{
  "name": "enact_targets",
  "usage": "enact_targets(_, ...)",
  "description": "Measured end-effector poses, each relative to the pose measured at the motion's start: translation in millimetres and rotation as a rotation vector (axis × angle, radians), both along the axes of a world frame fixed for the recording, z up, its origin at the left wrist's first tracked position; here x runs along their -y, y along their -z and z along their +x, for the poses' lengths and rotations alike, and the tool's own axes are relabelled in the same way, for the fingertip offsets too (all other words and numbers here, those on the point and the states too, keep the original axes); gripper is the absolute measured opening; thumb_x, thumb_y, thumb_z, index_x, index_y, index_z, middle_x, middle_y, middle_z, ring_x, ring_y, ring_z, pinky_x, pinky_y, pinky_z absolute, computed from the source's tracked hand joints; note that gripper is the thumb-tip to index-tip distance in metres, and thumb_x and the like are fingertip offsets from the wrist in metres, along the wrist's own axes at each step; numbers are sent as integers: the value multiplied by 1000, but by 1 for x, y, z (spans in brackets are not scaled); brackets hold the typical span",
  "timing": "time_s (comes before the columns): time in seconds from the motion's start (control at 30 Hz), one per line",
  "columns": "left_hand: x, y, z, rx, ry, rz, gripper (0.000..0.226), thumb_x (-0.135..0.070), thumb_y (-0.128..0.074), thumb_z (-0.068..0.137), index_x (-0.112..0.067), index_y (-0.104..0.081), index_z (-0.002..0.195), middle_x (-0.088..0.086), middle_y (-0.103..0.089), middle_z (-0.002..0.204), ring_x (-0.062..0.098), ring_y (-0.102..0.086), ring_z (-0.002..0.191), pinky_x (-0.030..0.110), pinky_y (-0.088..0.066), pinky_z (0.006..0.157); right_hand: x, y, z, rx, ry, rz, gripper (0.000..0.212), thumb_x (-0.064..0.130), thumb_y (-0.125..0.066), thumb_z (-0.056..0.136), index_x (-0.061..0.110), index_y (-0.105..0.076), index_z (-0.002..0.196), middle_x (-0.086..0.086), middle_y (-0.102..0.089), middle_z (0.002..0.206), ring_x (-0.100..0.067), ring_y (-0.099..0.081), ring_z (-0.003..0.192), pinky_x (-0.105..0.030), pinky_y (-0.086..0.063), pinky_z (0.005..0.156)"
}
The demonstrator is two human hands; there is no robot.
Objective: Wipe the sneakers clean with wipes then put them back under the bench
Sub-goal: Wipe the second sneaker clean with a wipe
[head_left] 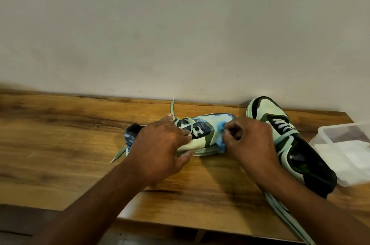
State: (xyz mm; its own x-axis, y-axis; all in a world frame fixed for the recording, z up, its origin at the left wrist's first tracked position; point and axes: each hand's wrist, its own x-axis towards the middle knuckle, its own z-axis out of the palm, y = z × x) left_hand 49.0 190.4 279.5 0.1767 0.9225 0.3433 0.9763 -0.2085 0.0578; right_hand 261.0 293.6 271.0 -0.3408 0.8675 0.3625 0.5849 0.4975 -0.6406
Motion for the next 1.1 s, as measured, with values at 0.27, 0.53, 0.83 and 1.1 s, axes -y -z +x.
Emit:
enact_targets(0.27,5,-1,-4,24,31,17,33,-48,-72,81,-26,-84,101,-8,-81,97,12,-76,89,47,-51,109,20,0,-22,187,-171,106,9,14,-74,83,20,-79,88,2,-65,79,-14,-59,67,-36,-55,64)
enact_targets(0.53,7,1,-4,31,24,16,34,-48,-72,81,-25,-84,102,-8,-81,99,14,-76,92,49,-53,107,3,-4,-19,225,-101,71,12,10,-70,83,16,-79,86,1,-66,79,-15,-57,68,-28,-44,65)
enact_targets(0.83,9,4,-11,53,67,38,30,-44,-77,80,-25,-84,101,-8,-81,101,13,-75,91,48,-49,112,-13,-13,-13,355,-91,112,18,5,-69,76,17,-80,85,-4,-67,82,-27,-64,75,-31,-47,65)
enact_targets(1.1,9,2,-10,50,69,41,29,-45,-78,80,-25,-84,101,-9,-81,100,12,-75,91,47,-49,112,-14,-13,-23,492,-146,120,23,9,-71,81,21,-78,100,-4,-59,95,-29,-62,85,-40,-54,70)
